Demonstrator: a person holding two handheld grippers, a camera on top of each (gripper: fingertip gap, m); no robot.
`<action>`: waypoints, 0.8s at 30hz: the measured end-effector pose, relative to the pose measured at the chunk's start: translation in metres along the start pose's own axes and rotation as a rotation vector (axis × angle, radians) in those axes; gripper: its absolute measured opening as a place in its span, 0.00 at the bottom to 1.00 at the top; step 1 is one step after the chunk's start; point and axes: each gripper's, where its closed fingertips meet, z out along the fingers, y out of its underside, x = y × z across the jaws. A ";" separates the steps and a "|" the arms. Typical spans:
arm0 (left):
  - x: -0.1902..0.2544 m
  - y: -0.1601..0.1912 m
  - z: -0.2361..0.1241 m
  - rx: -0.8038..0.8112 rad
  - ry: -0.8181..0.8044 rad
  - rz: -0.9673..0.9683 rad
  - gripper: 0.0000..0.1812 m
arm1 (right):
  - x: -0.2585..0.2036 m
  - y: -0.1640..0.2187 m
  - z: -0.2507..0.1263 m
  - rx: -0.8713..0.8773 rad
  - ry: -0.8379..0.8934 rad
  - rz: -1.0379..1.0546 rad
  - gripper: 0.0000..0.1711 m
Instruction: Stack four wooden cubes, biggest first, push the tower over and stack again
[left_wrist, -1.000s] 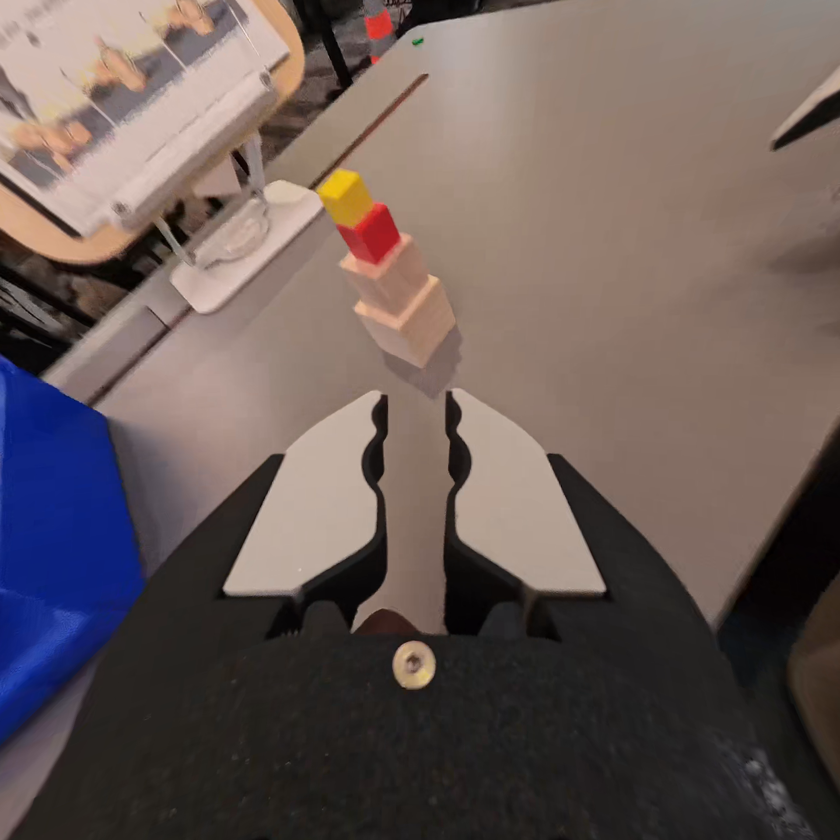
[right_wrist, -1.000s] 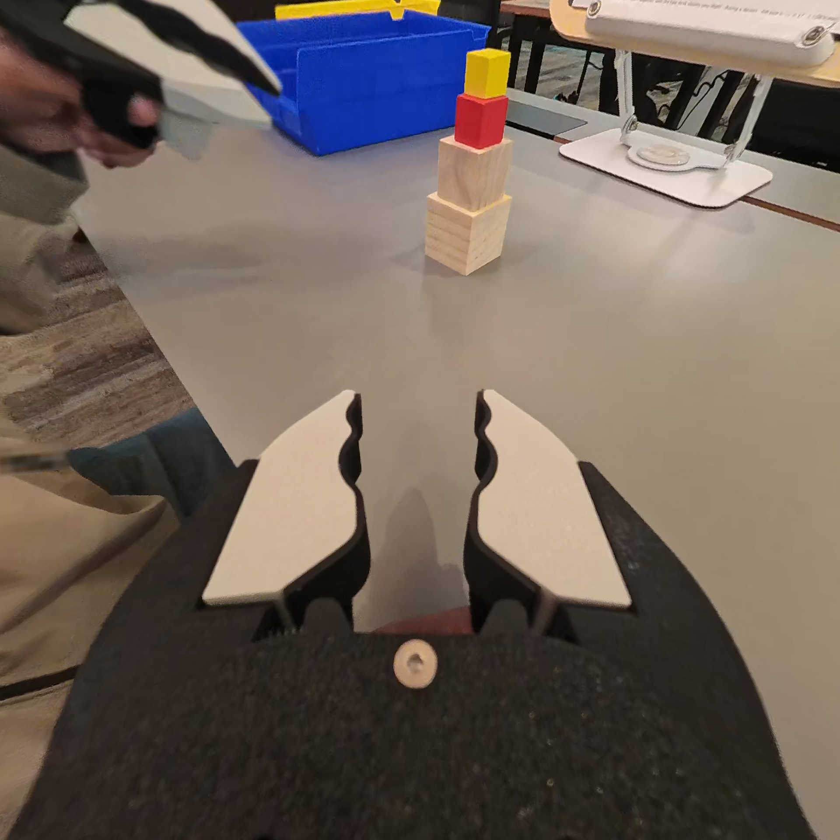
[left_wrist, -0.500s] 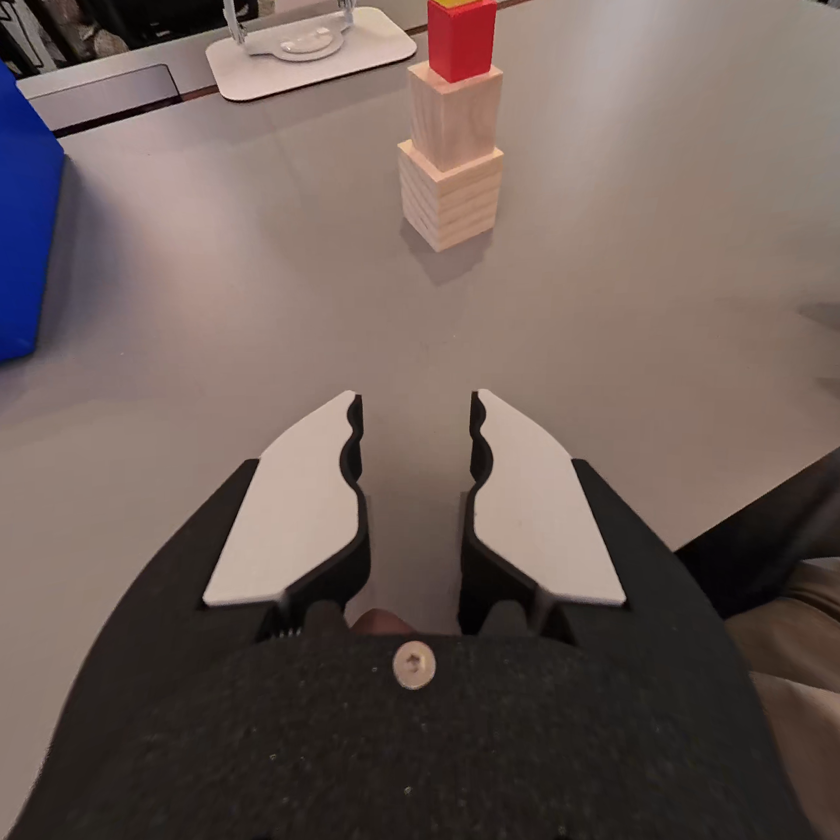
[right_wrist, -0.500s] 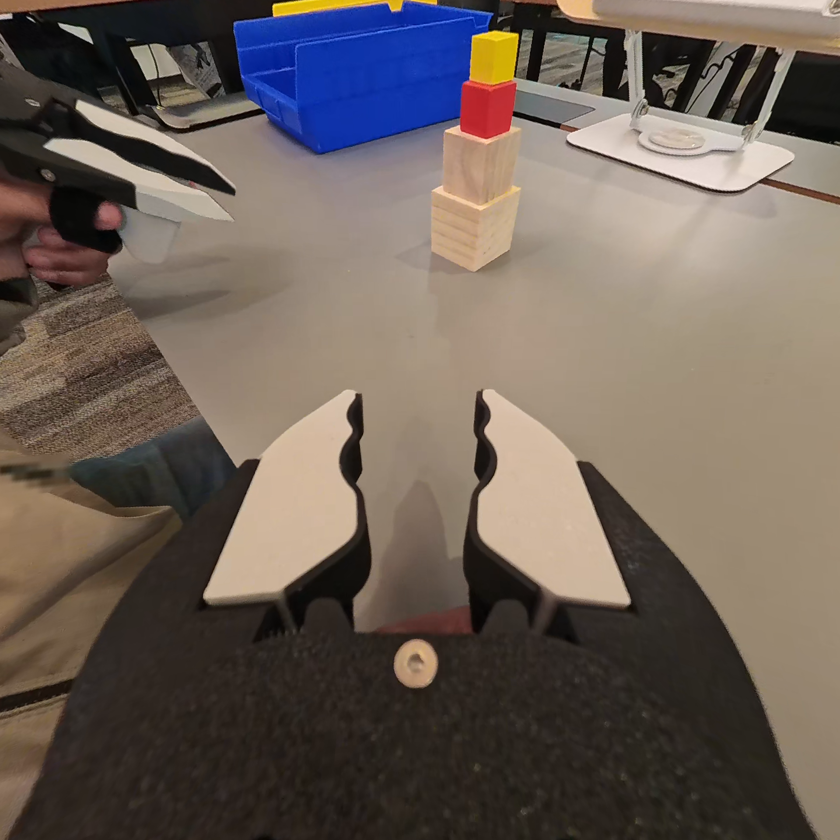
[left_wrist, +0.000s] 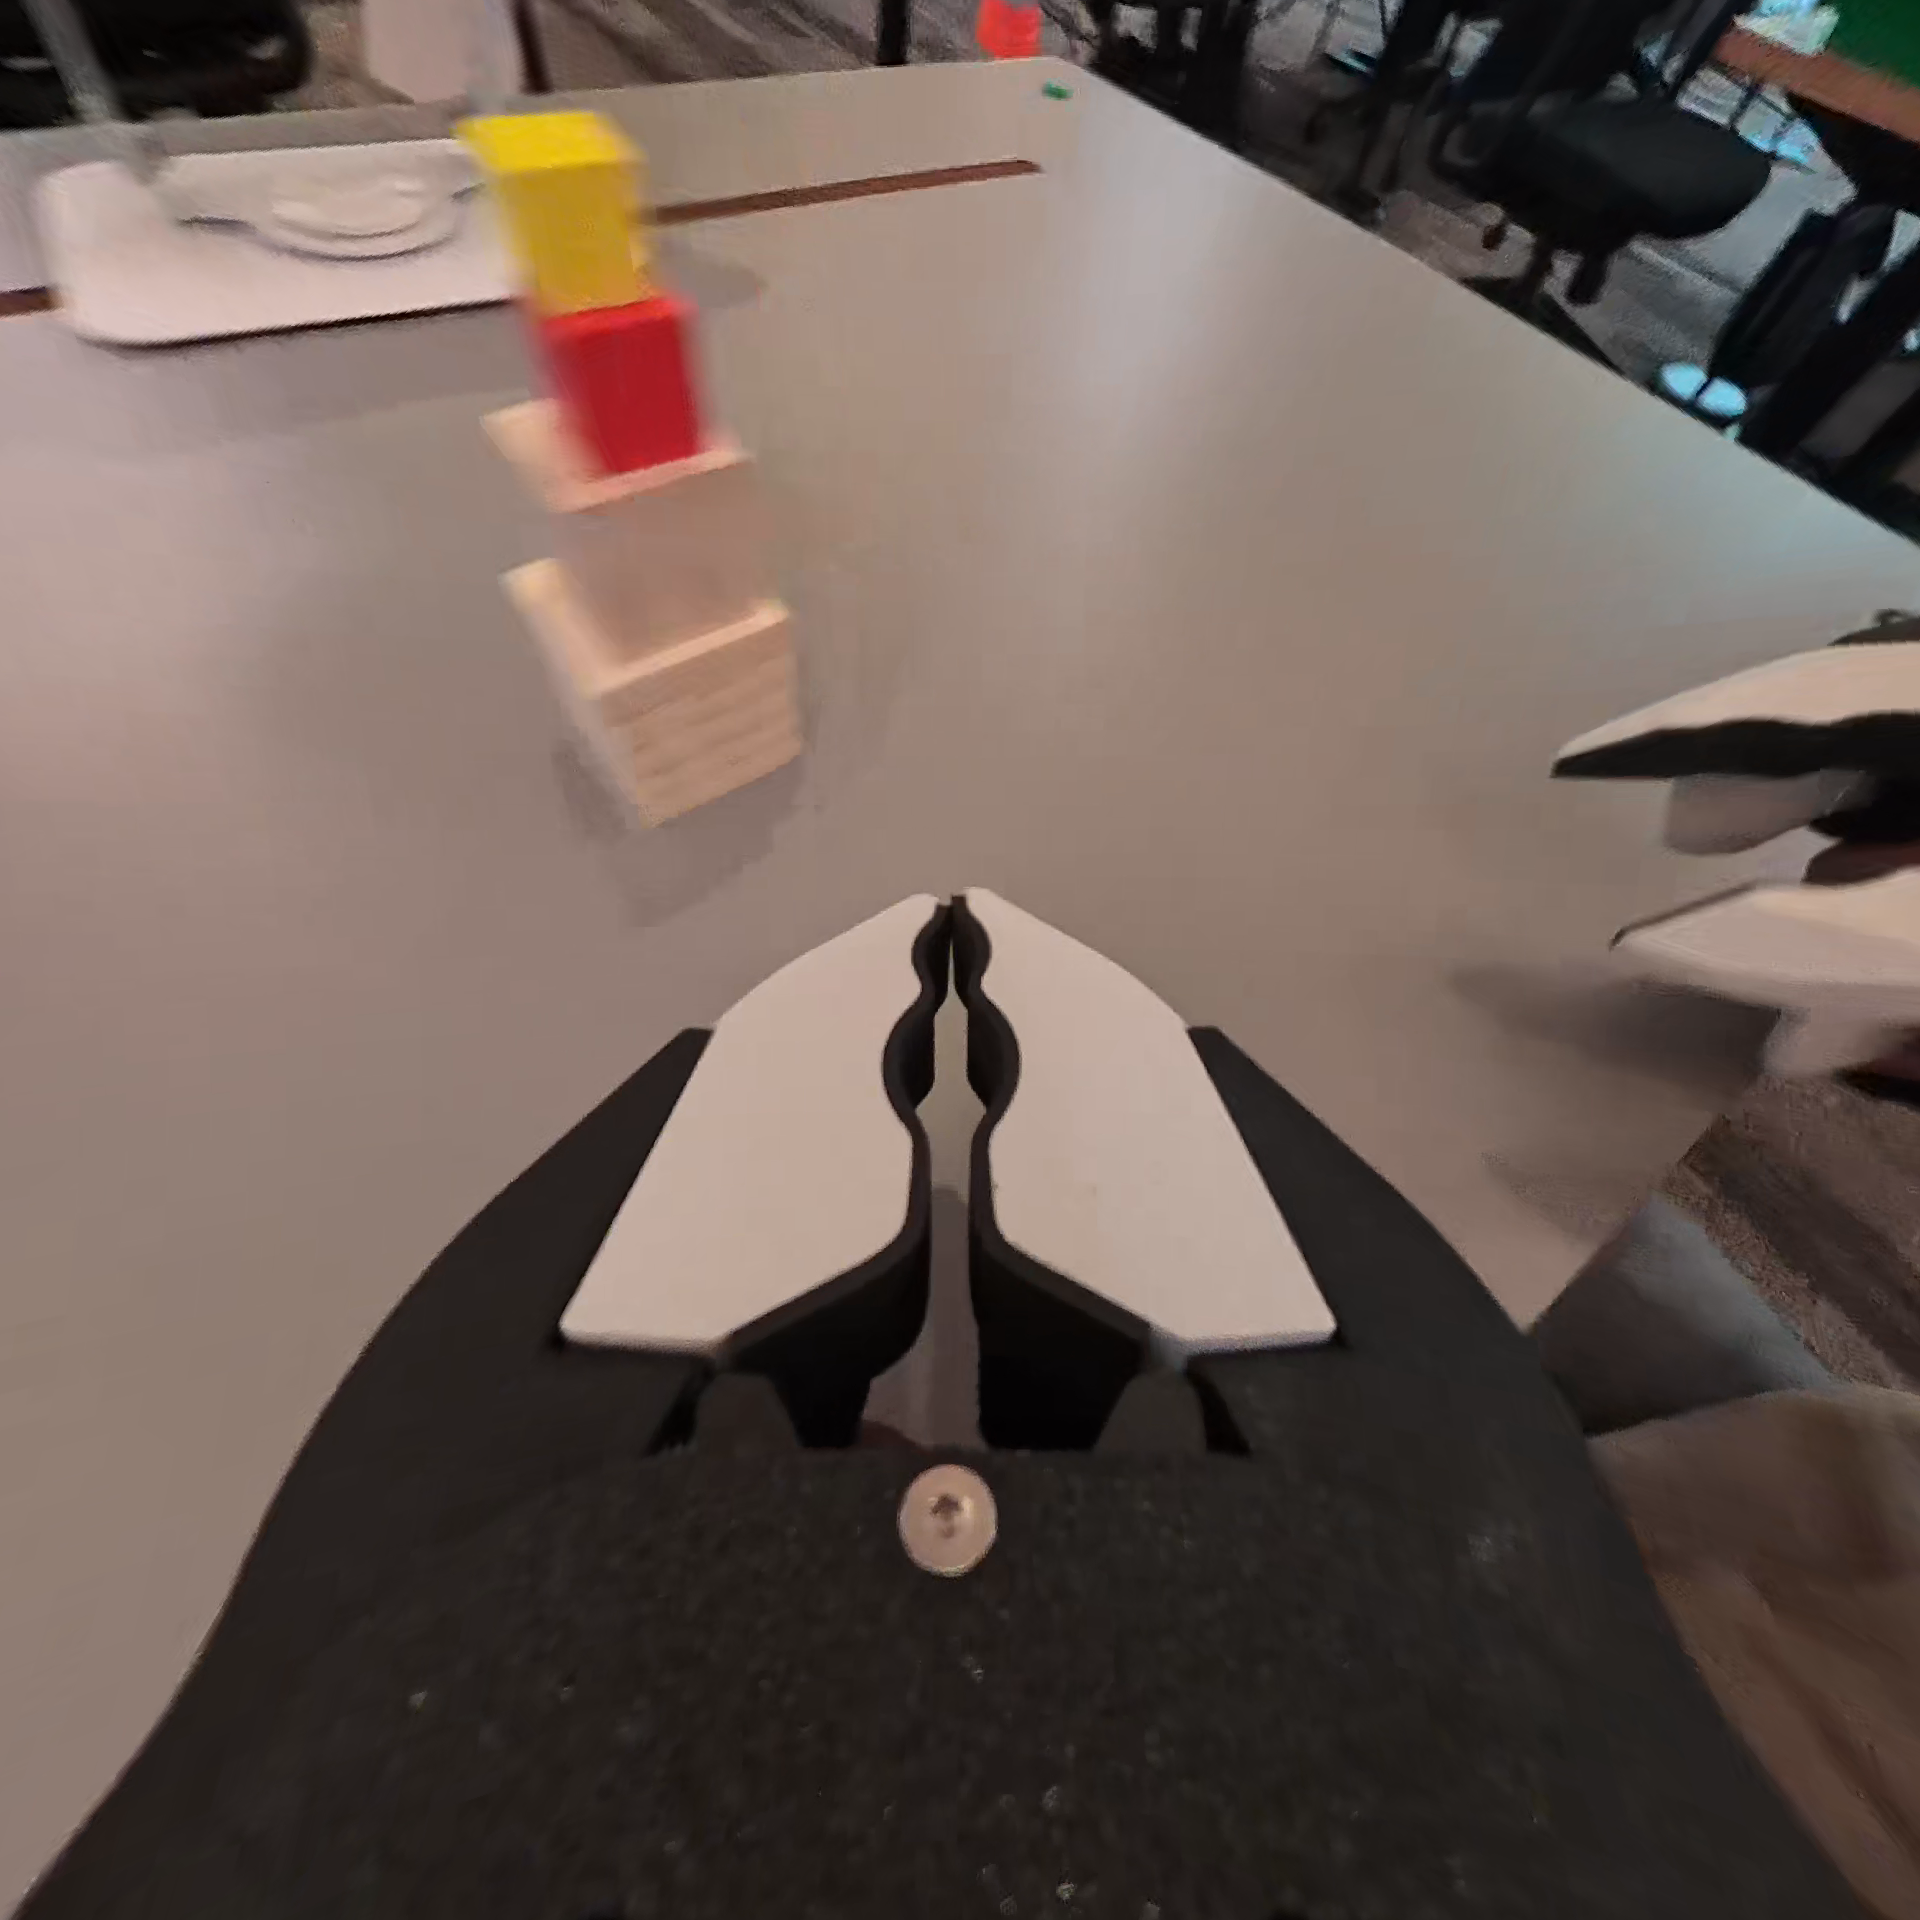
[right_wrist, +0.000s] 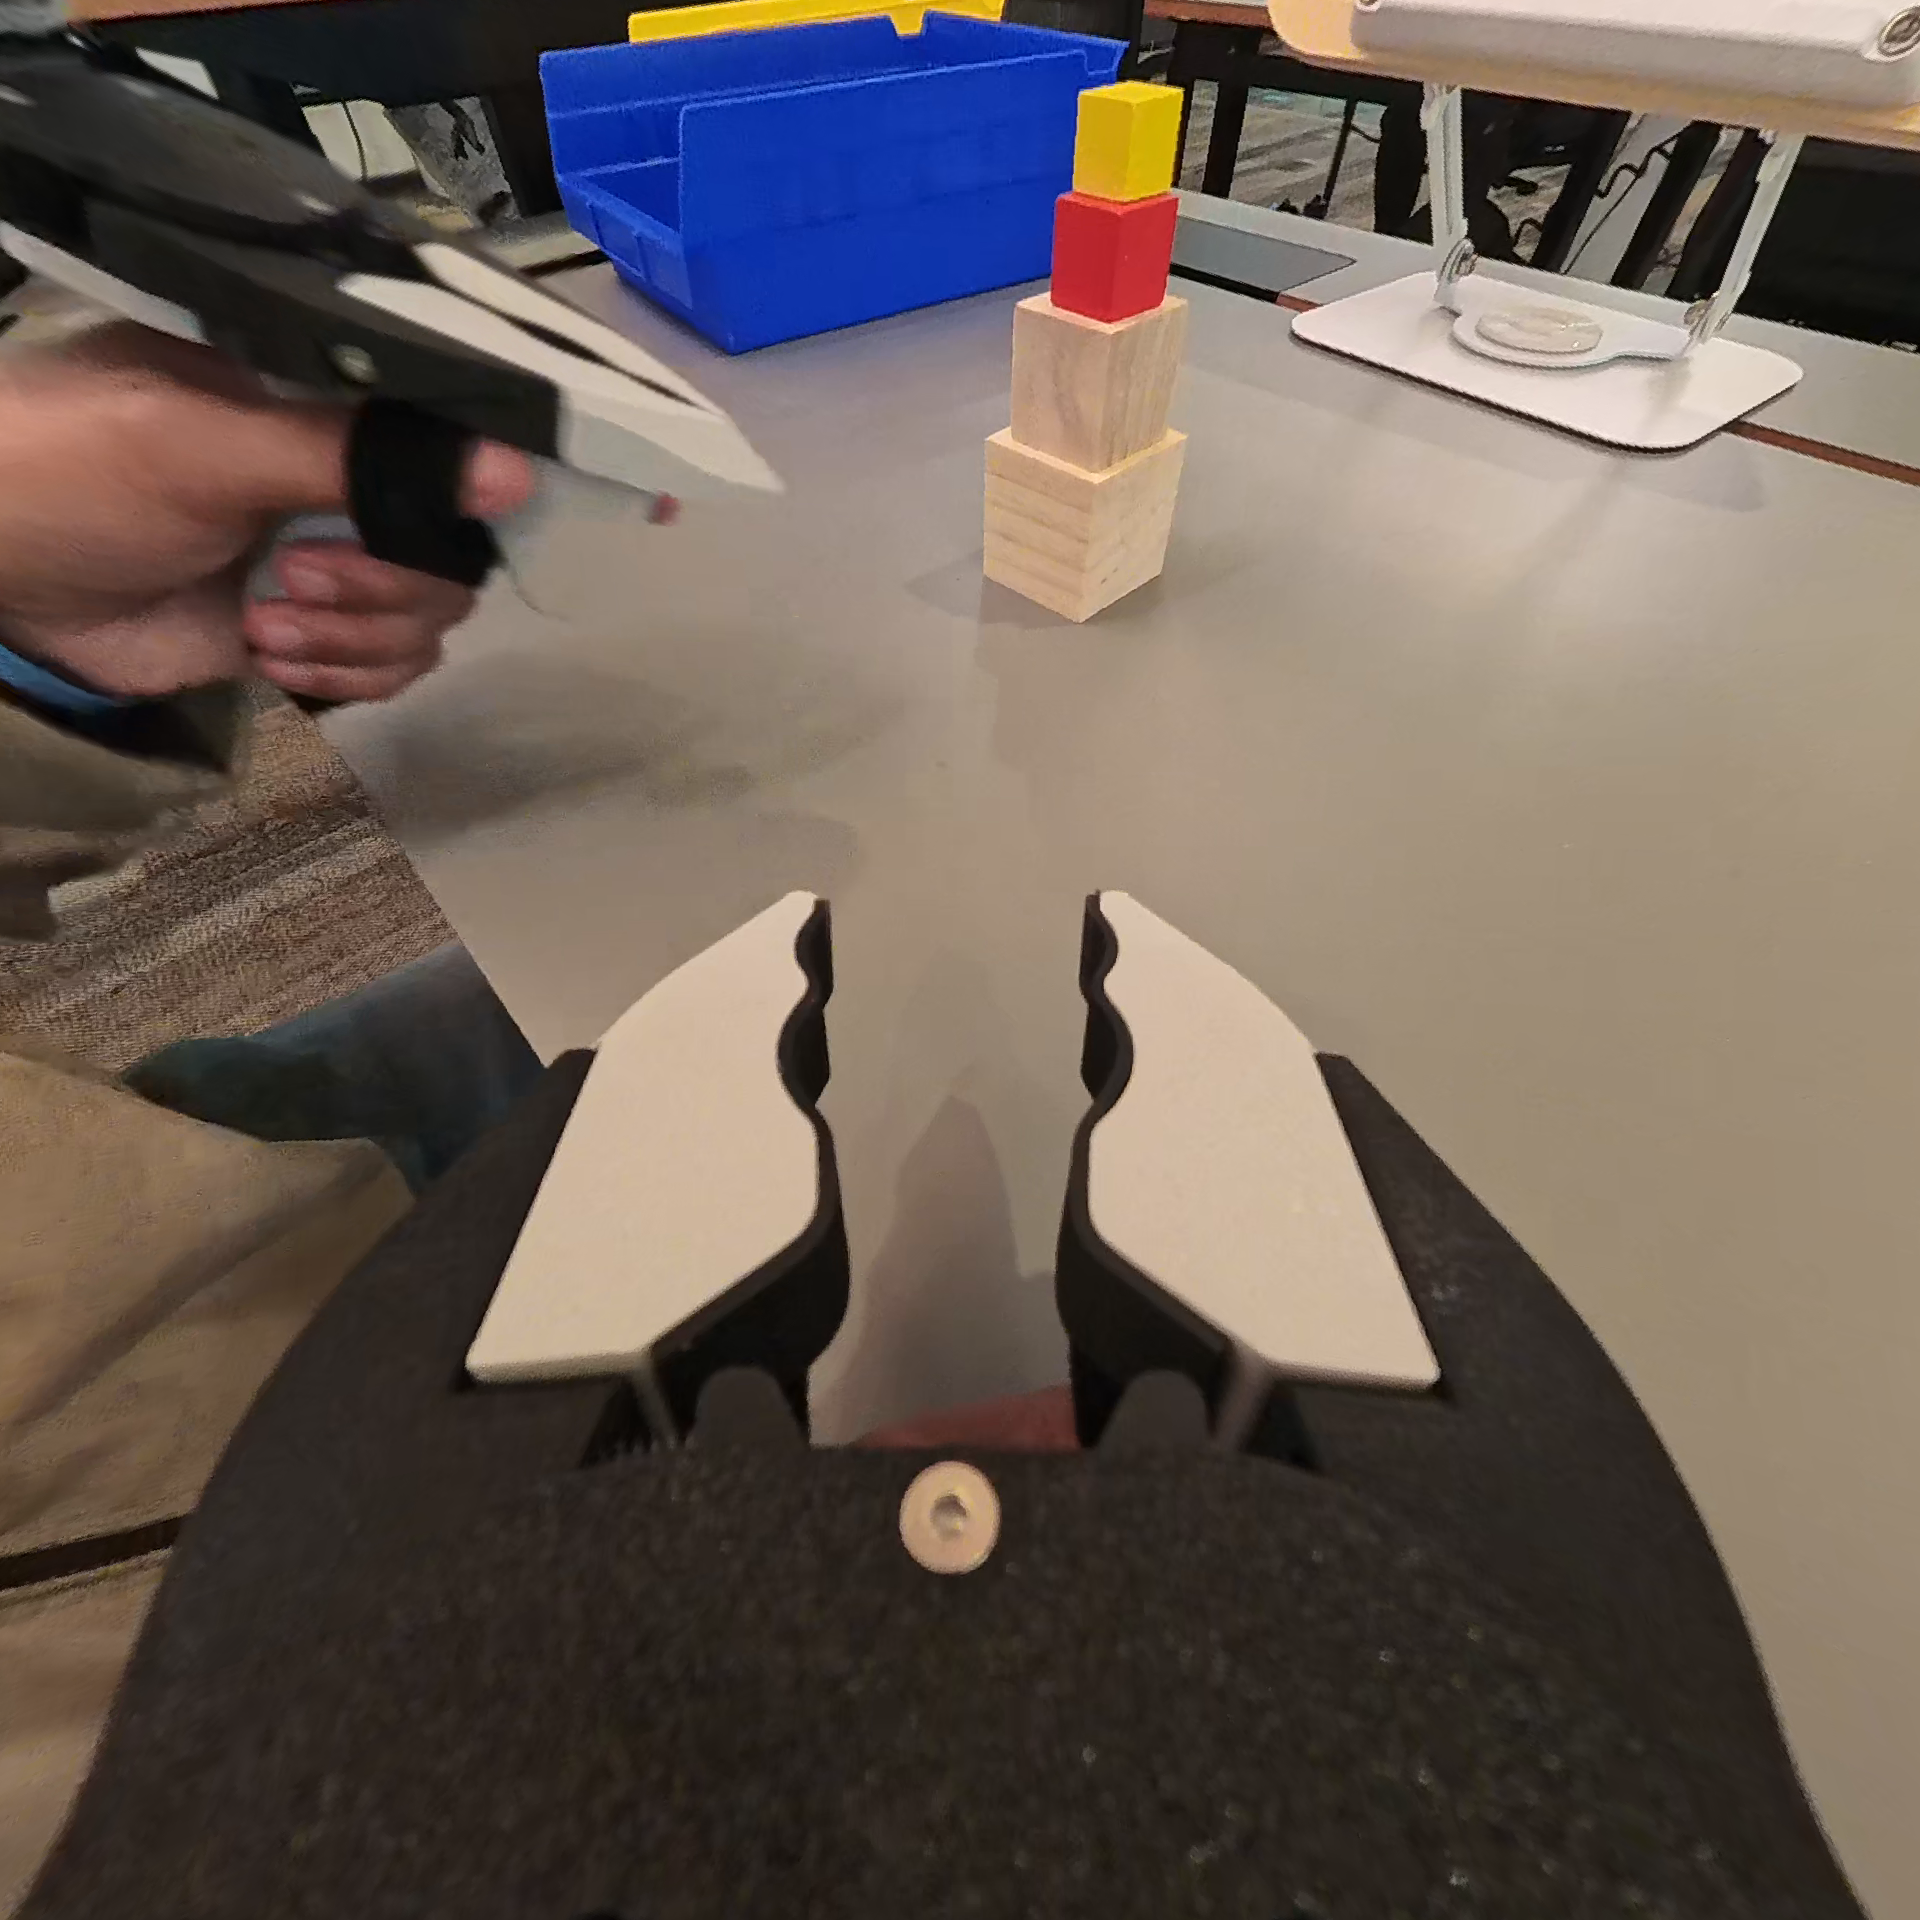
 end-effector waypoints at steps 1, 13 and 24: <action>0.016 -0.008 0.018 -0.006 0.002 0.021 0.00 | 0.000 0.000 -0.001 0.003 -0.002 0.004 0.27; -0.014 -0.034 0.127 -0.105 -0.260 -0.028 0.00 | 0.010 -0.002 -0.010 0.036 -0.022 0.066 0.26; -0.101 -0.013 -0.027 0.002 -0.376 -0.070 0.01 | -0.004 -0.006 -0.003 0.017 -0.040 0.037 0.25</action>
